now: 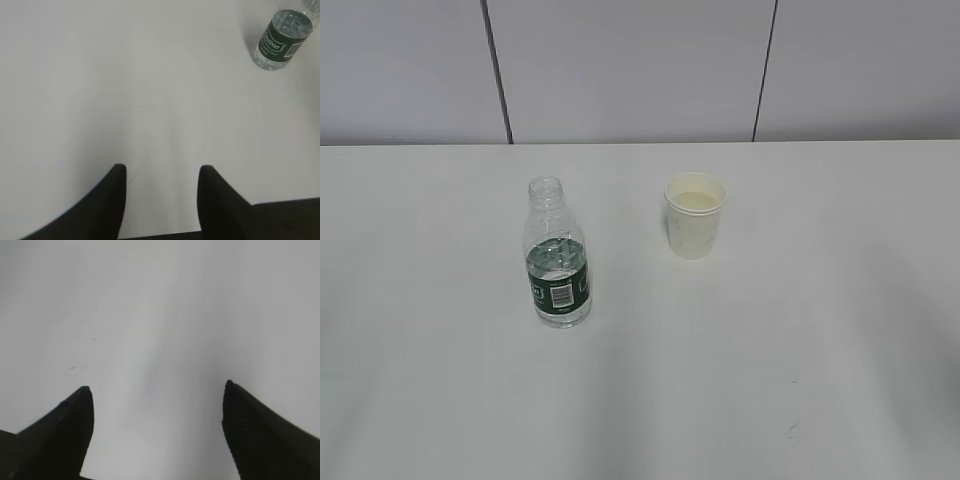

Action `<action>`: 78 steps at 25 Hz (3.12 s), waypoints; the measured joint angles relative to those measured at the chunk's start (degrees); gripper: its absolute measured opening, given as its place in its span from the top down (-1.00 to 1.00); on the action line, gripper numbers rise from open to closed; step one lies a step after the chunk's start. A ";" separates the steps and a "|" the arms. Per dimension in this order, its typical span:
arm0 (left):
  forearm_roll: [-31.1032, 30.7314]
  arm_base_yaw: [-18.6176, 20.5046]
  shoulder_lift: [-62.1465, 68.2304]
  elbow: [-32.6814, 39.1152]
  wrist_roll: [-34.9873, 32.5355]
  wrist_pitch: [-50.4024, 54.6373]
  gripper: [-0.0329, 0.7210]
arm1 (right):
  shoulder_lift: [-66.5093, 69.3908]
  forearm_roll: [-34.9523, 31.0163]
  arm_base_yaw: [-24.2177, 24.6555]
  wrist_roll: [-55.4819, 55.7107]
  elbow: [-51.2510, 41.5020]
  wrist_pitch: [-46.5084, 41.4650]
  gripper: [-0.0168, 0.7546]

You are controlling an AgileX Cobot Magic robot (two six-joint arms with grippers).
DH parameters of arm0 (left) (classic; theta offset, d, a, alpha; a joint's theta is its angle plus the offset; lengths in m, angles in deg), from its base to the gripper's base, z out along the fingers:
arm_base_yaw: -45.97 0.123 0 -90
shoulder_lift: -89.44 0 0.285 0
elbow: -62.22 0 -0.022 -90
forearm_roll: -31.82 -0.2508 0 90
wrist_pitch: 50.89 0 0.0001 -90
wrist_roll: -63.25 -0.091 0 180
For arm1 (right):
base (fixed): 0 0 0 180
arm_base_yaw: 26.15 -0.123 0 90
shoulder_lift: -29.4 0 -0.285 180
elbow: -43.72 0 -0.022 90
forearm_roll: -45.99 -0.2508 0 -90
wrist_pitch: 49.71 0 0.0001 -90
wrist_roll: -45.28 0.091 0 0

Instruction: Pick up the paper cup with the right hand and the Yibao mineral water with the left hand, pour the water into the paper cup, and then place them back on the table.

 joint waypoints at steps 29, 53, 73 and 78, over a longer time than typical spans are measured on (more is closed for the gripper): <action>0.00 0.00 0.00 0.00 0.00 0.00 0.15 | -39.67 4.61 0.00 7.06 -2.51 -19.40 -0.58; 0.00 0.00 0.00 0.00 0.00 0.00 0.25 | -39.79 4.61 0.00 9.29 -4.04 -18.95 -0.58; 0.00 0.00 0.00 0.00 0.00 0.00 0.28 | -39.79 4.61 0.00 9.29 -4.04 -18.74 -0.58; 0.00 0.00 0.00 0.00 0.00 0.00 0.28 | -39.79 4.61 0.00 9.29 -4.04 -18.74 -0.57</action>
